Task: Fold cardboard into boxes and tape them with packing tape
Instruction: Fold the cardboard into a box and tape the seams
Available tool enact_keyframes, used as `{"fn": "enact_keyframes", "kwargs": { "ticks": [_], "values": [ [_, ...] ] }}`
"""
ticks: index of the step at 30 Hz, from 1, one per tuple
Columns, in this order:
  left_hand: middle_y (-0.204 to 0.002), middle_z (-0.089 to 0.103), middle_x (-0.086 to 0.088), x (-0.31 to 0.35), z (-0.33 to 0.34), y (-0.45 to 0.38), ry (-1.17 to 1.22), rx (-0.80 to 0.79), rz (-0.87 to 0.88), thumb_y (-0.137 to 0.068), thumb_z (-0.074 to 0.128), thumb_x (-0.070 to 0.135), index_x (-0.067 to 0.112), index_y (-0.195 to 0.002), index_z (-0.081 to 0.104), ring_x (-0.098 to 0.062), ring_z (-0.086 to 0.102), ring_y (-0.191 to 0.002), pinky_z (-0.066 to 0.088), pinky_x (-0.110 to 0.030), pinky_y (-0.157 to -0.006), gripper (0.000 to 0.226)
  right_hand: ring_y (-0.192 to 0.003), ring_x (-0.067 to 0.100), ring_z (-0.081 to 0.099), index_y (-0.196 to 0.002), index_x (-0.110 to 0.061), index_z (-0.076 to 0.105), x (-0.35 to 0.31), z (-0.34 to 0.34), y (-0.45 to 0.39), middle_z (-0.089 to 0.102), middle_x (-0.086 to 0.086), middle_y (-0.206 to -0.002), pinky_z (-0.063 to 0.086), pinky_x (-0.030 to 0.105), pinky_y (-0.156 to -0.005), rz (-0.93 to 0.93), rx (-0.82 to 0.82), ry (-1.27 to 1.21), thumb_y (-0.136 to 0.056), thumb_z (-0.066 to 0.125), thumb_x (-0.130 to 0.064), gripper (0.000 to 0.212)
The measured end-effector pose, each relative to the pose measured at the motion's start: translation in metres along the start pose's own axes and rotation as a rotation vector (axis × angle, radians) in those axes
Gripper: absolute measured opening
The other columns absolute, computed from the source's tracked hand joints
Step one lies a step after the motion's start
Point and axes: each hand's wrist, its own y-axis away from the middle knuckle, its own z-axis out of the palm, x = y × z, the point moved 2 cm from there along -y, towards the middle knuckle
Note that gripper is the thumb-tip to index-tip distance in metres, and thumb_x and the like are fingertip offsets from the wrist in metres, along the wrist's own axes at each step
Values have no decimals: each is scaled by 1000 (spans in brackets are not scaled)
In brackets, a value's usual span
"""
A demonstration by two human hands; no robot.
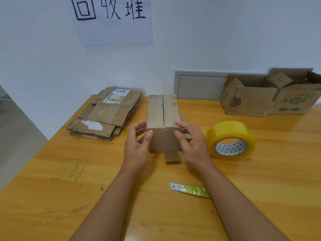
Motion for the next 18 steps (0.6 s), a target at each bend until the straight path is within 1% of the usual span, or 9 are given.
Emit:
{"fn": "enact_keyframes", "kwargs": {
  "ticks": [2,3,5,7,9,12,15,18],
  "values": [
    [-121,58,19,-1,-3,1,35,-15,3,-99,56,13,33,-120,54,10,56,-109,48,-12,-86,29,-111,5,55,-131,-34,57,1,-2,0,51,-25,-115,51,23,-82,6,-21,-14,-100,57,-22,34],
    [-121,60,17,-2,-4,2,43,-22,2,-100,55,12,32,-120,56,6,57,-111,49,-16,-90,29,-112,5,55,-132,-36,56,1,-2,0,51,-26,-116,50,23,-83,7,-29,-22,-100,56,-20,35],
    [-122,62,15,-4,-4,1,52,-19,-9,-101,53,11,33,-119,57,-2,58,-116,50,-26,-97,29,-113,4,54,-133,-38,54,1,-3,1,51,-27,-116,49,23,-85,3,-43,-30,-101,54,-18,38],
    [-122,62,15,-5,-3,1,55,-8,-25,-101,51,11,36,-117,57,-4,58,-117,49,-32,-101,31,-115,4,54,-135,-38,52,1,-3,1,51,-27,-117,50,25,-87,4,-52,-30,-102,53,-17,39],
    [-124,62,13,-6,-2,1,59,-3,-22,-103,48,10,37,-117,57,-7,58,-119,48,-35,-103,32,-115,3,53,-136,-35,52,1,-4,2,51,-27,-117,48,21,-86,12,-57,-23,-102,52,-16,39],
    [-124,60,15,-4,1,2,23,12,-14,-104,47,10,34,-118,56,-4,56,-118,49,-30,-101,29,-112,-3,52,-137,-33,53,0,-5,2,52,-27,-117,43,11,-84,21,-56,-24,-102,52,-14,40],
    [-122,59,17,-4,4,2,-2,55,-21,-104,47,13,30,-119,56,-2,56,-116,49,-26,-97,25,-113,-4,52,-137,-33,53,0,-5,2,52,-27,-118,45,12,-85,24,-53,-27,-102,52,-14,40],
    [-119,62,16,-3,6,1,29,76,-50,-105,45,20,33,-112,58,-3,57,-115,49,-27,-96,20,-112,-4,53,-136,-36,53,0,-4,2,54,-25,-118,45,9,-84,39,-48,-37,-102,52,-15,40]
  ]
}}
